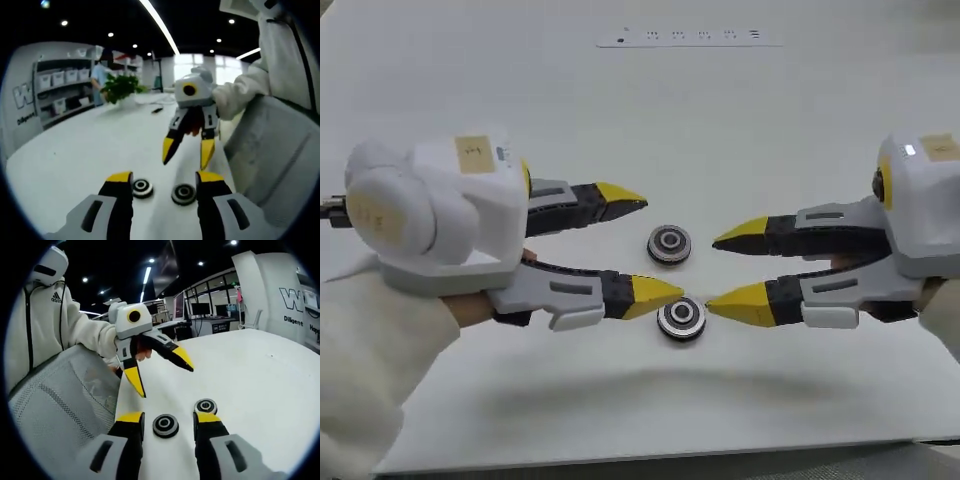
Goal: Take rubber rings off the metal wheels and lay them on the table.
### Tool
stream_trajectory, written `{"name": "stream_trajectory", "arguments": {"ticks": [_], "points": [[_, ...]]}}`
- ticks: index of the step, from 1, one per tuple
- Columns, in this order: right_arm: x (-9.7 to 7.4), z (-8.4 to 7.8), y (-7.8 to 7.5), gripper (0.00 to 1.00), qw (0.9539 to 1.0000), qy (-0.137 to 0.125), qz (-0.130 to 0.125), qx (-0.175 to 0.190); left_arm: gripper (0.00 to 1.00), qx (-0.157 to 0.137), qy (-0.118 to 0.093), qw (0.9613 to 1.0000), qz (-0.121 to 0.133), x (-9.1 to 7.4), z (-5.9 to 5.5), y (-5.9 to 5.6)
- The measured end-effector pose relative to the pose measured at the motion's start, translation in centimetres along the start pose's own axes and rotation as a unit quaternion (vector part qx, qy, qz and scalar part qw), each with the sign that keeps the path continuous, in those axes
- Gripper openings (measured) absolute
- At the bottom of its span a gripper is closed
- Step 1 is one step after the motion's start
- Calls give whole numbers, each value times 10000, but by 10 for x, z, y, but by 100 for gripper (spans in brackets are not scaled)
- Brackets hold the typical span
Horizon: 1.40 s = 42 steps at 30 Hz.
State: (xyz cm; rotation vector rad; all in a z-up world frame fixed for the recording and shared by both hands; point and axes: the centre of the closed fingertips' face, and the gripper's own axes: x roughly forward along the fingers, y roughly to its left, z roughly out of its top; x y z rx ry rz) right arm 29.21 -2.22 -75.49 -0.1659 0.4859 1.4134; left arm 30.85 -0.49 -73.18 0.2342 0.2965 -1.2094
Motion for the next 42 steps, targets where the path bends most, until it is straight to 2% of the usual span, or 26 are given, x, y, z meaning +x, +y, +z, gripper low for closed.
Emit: {"name": "stream_trajectory", "arguments": {"ticks": [3, 9, 16, 22, 31, 38, 42], "points": [[4, -11, 0, 34, 9999, 154, 22, -27, 52, -9, 4, 10000, 23, 4, -3, -1], [13, -28, 3, 30, 9993, 361, 45, 22, 48, -1, 94, 9999, -97, 11, -13, -9], [19, -42, 3, 27, 9980, 622, 69, -73, 34, 63, 190, 9992, -341, 20, -24, -22], [19, -43, 2, 24, 9978, 642, 35, -129, 29, 134, 337, 9984, -443, 26, -35, -28], [21, -47, 3, 21, 9972, 720, 52, -210, 20, 282, 580, 9967, -500, 31, -51, -31], [22, -47, 3, 20, 9972, 720, 44, -208, 17, 112, 529, 9973, -491, 30, -52, -30], [22, -47, 3, 20, 9972, 717, 40, -202, 16, 114, 506, 9974, -497, 29, -51, -30]]}}
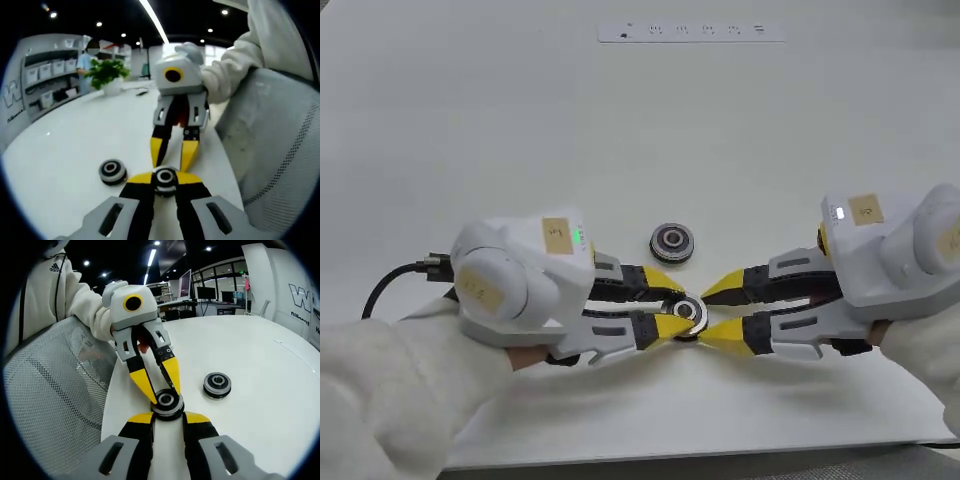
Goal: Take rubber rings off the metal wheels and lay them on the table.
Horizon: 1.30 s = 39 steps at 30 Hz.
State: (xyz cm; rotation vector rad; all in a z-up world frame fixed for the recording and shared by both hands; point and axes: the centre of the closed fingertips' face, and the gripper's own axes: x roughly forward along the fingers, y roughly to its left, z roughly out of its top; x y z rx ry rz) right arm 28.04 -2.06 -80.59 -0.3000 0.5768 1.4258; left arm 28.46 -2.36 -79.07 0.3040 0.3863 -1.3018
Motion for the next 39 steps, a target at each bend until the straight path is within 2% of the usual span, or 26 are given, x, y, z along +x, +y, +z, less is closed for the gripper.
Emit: {"name": "stream_trajectory", "arguments": {"ticks": [8, 9, 11, 18, 21, 22, 27, 34, 36, 39], "points": [[0, 0, 1, 18, 10000, 67, -14, -27, 15, 20, -20, 10000, -5, 0, 0, -3], [0, -4, 0, 14, 9998, 185, -41, -61, 15, 25, -23, 10000, -3, 0, 0, -3], [-1, -4, 0, 10, 9999, 142, -36, 5, 15, 25, -25, 10000, 4, 0, 0, -3], [0, -5, -2, 9, 9997, 233, -76, 2, 15, 32, -36, 10000, 12, 0, -1, -3], [0, -5, -4, 5, 9994, 312, -104, 74, 15, 29, -122, 9999, 87, 3, 0, -4], [0, -5, -4, 5, 9994, 333, -111, 73, 15, 138, -99, 9998, 83, 3, 0, -5], [1, -5, -4, 4, 9992, 368, -166, 14, 15, 131, -92, 9998, 70, 1, 0, -2], [1, -6, -9, 0, 9982, 412, -280, 348, 15, 162, -87, 9998, 71, 1, -1, -2], [0, -6, -9, 0, 9961, 403, -333, 712, 15, 163, -87, 9998, 69, 1, -1, -1], [-1, -6, -10, 0, 9944, 396, -333, 922, 15, 173, -89, 9998, 67, 1, -1, -1]]}}
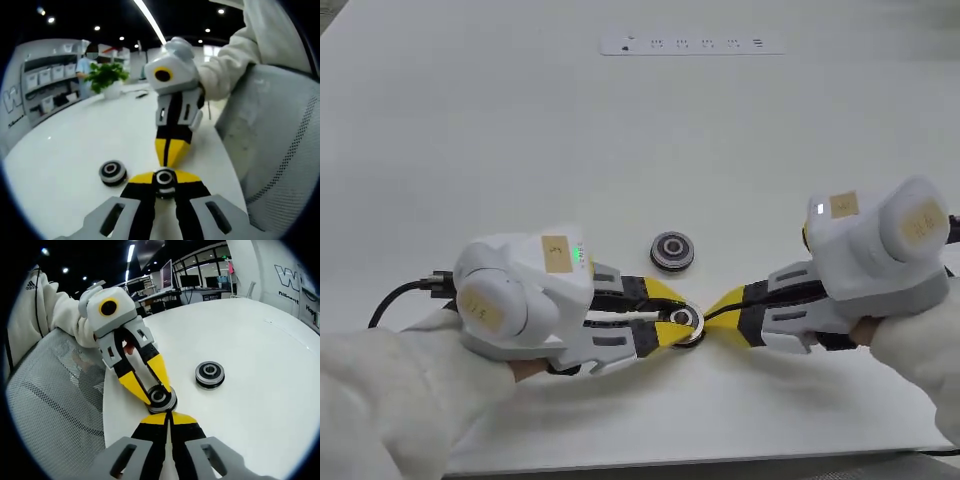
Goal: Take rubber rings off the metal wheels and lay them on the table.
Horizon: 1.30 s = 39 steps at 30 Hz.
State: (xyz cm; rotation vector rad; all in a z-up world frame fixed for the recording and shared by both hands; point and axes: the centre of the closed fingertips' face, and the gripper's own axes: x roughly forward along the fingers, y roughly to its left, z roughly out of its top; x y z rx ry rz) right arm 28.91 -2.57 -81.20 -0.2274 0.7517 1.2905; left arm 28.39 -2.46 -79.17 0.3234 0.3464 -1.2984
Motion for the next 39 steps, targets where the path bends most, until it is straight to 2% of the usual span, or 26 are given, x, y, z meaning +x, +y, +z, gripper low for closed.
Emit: {"name": "stream_trajectory", "arguments": {"ticks": [1, 9, 24, 32, 34, 36, 39], "points": [[0, 0, 0, 0, 9999, 0, -5, 149, 15, 10, 1, 10000, -2, 0, 0, 0], [-4, 0, -1, 0, 9992, -56, 20, 406, 15, 13, 19, 10000, -16, -1, 0, 0], [-6, 1, 2, 0, 9988, -75, 9, 489, 14, 26, 45, 10000, -24, -2, -1, -1], [-7, 3, 1, 0, 9993, -80, -72, 351, 14, 18, 51, 10000, -4, -2, -2, 0], [-7, 2, 0, 1, 9997, -47, -113, 196, 14, 19, 51, 10000, -2, -2, -2, 0], [-7, 2, -1, 1, 9998, 28, -180, -128, 14, 18, 51, 10000, 2, -2, -2, 0], [-5, 2, -1, 1, 9992, 108, -240, -297, 14, 19, 54, 10000, 8, -2, -2, 1]]}}
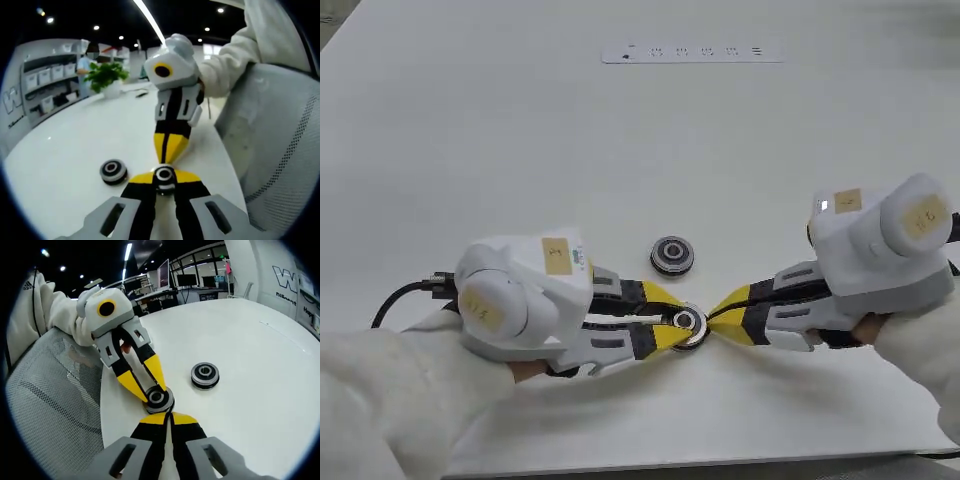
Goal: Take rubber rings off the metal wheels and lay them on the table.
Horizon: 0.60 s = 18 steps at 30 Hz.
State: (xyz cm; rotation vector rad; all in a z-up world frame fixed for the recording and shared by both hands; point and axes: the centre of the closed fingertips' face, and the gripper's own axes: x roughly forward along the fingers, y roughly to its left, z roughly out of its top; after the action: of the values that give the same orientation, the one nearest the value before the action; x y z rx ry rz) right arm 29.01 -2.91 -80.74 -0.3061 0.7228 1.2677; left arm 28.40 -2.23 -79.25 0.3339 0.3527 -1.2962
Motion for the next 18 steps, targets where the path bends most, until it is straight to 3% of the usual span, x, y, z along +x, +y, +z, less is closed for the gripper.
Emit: {"name": "stream_trajectory", "arguments": {"ticks": [5, 8, 12, 18], "points": [[0, 0, -4, 0, 9999, 26, -86, -137, 14, 3, 5, 10000, 20, 0, 0, 1], [0, 0, -5, 0, 10000, 13, -62, -28, 14, 5, 0, 10000, 18, 0, 0, 1], [-2, 3, -5, 0, 9979, -185, 69, 610, 14, 5, -6, 10000, 16, 0, 0, 1], [-5, 3, -7, 0, 9860, -471, 323, 1570, 14, -3, -39, 10000, -8, 0, 0, 0]]}}
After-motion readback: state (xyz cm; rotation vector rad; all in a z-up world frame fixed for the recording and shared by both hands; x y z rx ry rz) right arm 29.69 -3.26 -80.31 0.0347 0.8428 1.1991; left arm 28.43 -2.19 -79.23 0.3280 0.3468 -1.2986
